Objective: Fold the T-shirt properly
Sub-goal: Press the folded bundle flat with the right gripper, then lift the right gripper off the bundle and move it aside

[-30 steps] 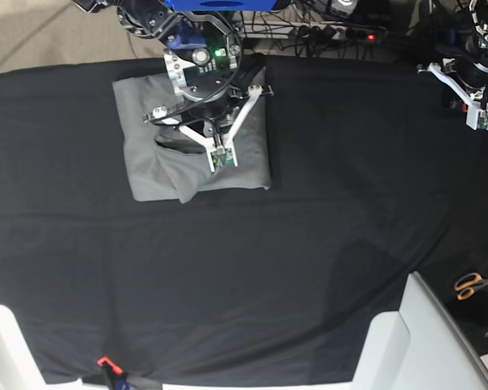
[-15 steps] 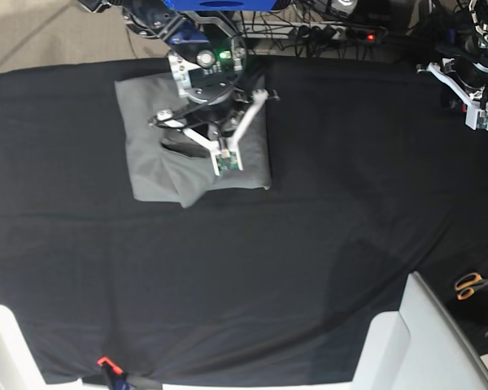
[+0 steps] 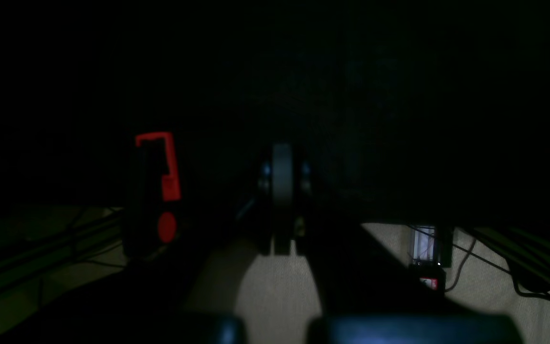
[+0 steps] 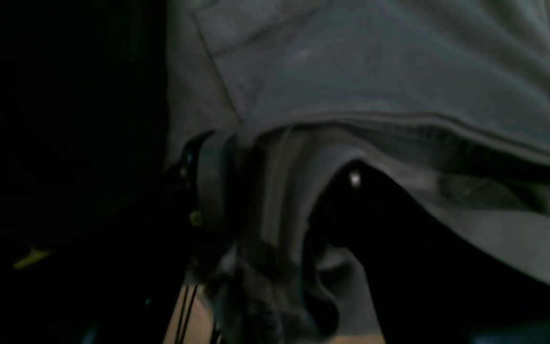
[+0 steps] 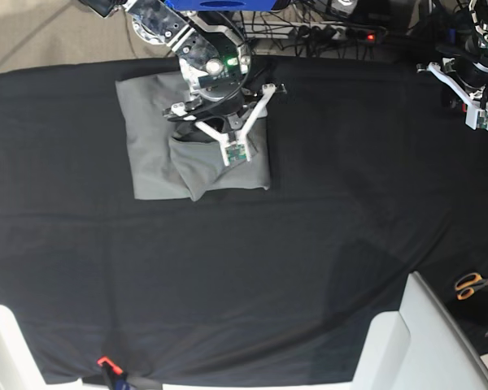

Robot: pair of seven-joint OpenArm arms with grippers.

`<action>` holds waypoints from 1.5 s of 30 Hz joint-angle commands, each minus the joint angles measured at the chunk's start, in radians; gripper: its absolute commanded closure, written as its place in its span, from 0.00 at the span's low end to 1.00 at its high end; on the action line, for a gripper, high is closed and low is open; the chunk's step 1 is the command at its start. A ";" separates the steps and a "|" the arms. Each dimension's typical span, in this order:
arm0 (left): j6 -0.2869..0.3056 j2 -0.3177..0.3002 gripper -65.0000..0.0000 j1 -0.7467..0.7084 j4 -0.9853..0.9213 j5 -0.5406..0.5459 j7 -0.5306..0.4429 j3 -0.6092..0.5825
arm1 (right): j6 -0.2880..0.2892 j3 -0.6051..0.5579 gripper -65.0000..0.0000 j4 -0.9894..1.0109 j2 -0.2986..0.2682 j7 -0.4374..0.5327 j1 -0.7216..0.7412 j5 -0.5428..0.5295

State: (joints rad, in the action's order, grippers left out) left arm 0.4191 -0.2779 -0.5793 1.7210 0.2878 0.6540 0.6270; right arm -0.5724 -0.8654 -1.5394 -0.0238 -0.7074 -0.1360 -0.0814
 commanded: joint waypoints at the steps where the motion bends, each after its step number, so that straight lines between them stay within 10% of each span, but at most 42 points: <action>1: -0.004 -0.016 1.00 -0.005 0.012 0.001 -0.017 0.008 | 0.030 -0.015 0.58 -0.019 0.011 0.016 0.008 0.002; 15: -0.004 -0.021 1.00 -0.005 -0.016 0.001 -0.017 0.009 | 0.369 -0.022 0.58 -0.040 0.012 0.087 0.009 0.002; 23: -0.004 -0.021 1.00 -0.003 -0.016 0.001 -0.017 0.009 | 0.685 -0.015 0.58 -0.218 -0.012 0.084 0.025 0.007; 30: -0.004 -0.021 1.00 0.022 -0.037 0.001 -0.017 0.011 | 0.613 0.211 0.60 -0.447 -0.109 0.079 -0.021 0.004; 35: -0.004 -0.021 1.00 0.023 -0.043 0.000 -0.017 0.011 | 0.567 0.438 1.00 -0.413 -0.112 0.079 -0.119 0.004; 45: -0.004 -0.021 1.00 0.025 -0.040 0.000 -0.017 0.011 | 0.569 0.498 1.00 -0.209 -0.084 0.085 -0.175 -0.004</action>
State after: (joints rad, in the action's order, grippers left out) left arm 0.4187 -0.2836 -0.5510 1.6642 0.2840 0.6540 0.6289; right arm 0.0010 -0.3672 -1.7309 -0.1150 -0.6460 -0.3241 -0.0875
